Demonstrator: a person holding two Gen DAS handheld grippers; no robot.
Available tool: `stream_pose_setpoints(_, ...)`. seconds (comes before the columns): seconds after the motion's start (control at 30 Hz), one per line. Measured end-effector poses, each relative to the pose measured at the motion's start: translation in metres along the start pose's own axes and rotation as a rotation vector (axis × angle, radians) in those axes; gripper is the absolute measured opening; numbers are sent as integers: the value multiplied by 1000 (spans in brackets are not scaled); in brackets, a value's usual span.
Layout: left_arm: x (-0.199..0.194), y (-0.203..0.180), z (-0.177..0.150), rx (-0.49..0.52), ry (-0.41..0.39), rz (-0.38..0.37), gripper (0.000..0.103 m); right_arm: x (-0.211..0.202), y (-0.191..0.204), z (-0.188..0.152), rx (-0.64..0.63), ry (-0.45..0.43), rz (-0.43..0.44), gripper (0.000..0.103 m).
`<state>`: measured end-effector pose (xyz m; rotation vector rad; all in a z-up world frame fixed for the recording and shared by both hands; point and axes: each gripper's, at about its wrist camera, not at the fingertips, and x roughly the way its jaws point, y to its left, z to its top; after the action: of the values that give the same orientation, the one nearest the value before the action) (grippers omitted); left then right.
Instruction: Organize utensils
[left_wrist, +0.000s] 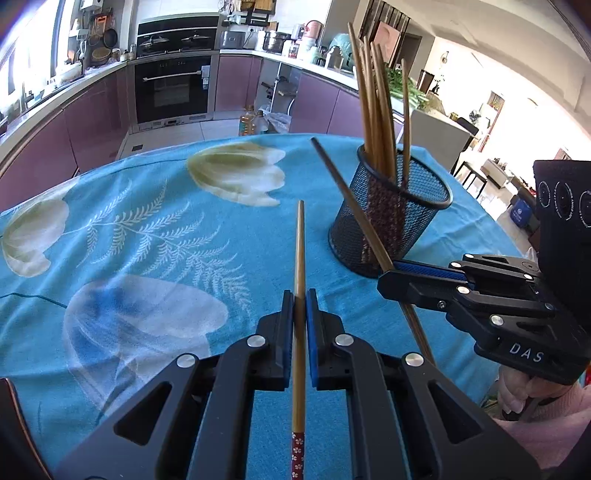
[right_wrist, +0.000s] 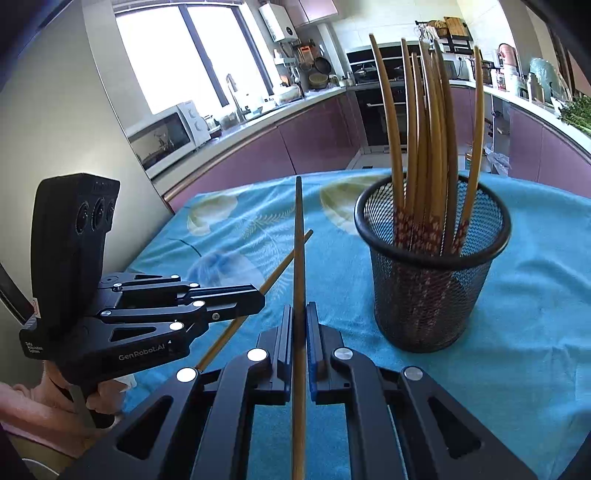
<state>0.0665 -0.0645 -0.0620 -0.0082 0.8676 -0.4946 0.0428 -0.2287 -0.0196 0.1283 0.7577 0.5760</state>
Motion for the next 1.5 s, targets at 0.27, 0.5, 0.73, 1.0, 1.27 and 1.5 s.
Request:
stream_pose_setpoints(0.27, -16, -1, 5, -11, -40, -36, 7, -13, -3, 3, -3, -34, 4, 6)
stream_pose_setpoints(0.5, -27, -5, 6, -6, -67, -52, 7, -11, -3, -1, -5, -11, 12, 6)
stream_pose_setpoints(0.73, -33, -10, 6, 11, -72, -78, 7, -10, 5, -3, -36, -1, 35, 6)
stream_pose_setpoints(1.0, -27, -15, 5, 27, -51, -91, 9, -20, 5, -3, -38, -32, 57, 6)
stream_pose_setpoints(1.27, -26, -19, 6, 30, -48, -87, 7, -24, 2, -3, -37, -46, 32, 6)
stream_pose_setpoints(1.5, -30, -23, 8, 38, -59, -91, 7, -34, -5, 1, -27, -78, 12, 6)
